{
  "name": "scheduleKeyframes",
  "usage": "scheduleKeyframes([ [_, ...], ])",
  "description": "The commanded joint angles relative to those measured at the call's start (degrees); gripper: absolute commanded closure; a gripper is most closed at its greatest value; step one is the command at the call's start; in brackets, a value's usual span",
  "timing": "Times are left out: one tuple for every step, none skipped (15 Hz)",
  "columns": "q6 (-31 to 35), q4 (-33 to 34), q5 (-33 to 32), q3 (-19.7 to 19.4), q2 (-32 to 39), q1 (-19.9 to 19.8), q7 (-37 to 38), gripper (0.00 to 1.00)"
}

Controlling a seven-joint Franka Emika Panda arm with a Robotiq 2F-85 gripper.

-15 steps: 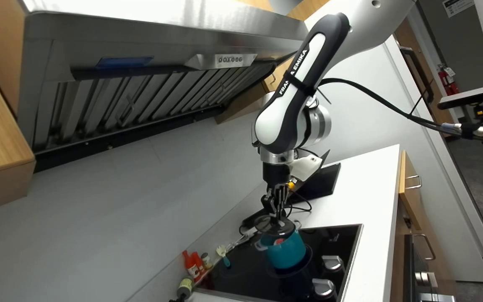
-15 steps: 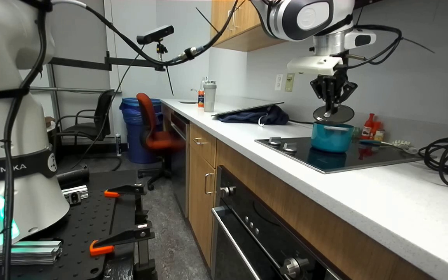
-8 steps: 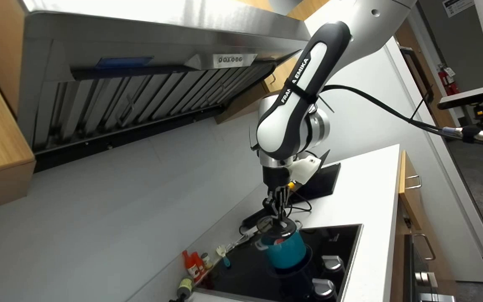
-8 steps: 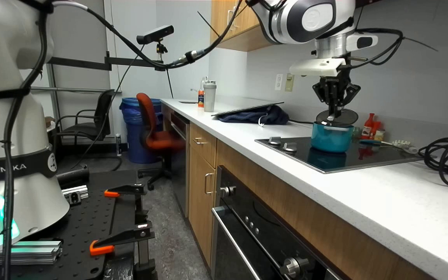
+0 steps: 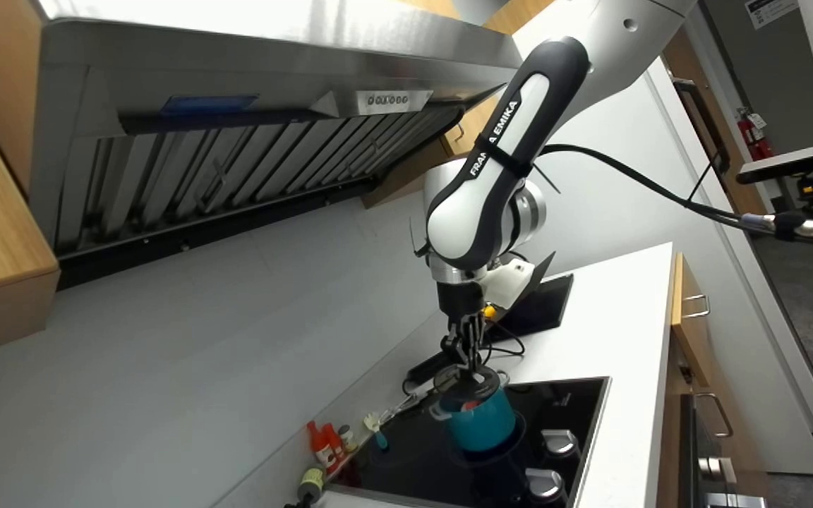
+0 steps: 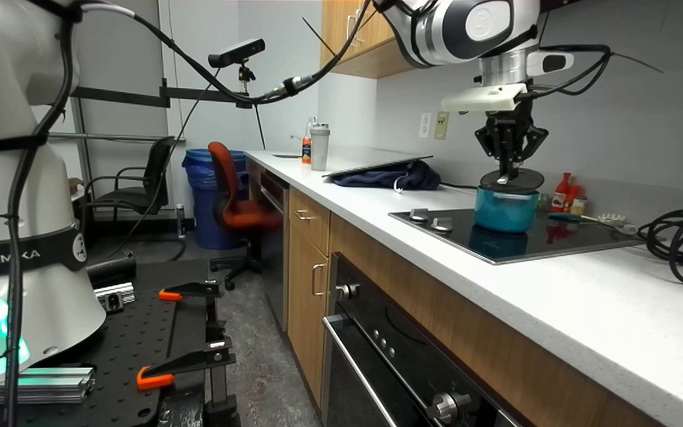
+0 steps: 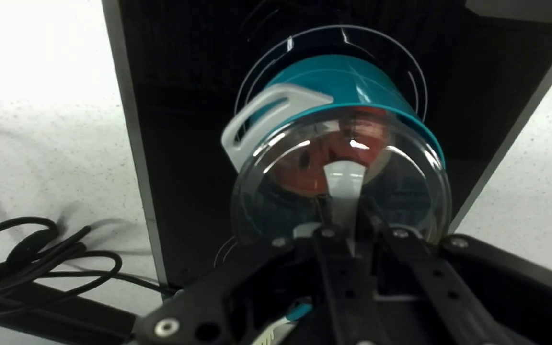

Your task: Put the lid on the pot

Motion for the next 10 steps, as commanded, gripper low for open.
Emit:
scheduleKeyframes([
  [-3.75, 2.49, -2.62, -1.58, 1.25, 1.39, 2.75, 0.60],
  [-4.11, 2.52, -2.75, -1.58, 1.23, 1.45, 2.86, 0.59],
  [-4.77, 2.51, -2.96, -1.62, 1.23, 1.48, 2.89, 0.52],
  [-5.35, 2.59, -3.25, -1.72, 1.34, 1.52, 3.01, 0.45],
  [-5.71, 2.71, -3.30, -1.79, 1.47, 1.51, 3.03, 0.38],
  [-6.04, 2.71, -3.27, -1.87, 1.56, 1.52, 3.04, 0.30],
  [-6.04, 2.16, -3.31, -1.92, 1.36, 1.59, 3.08, 0.23],
  [-6.00, 1.96, -3.32, -1.94, 1.36, 1.61, 3.07, 0.14],
  [-6.22, 2.29, -3.35, -1.97, 1.63, 1.62, 3.07, 0.08],
  [-6.65, 3.13, -3.42, -2.01, 2.16, 1.64, 3.09, 0.00],
])
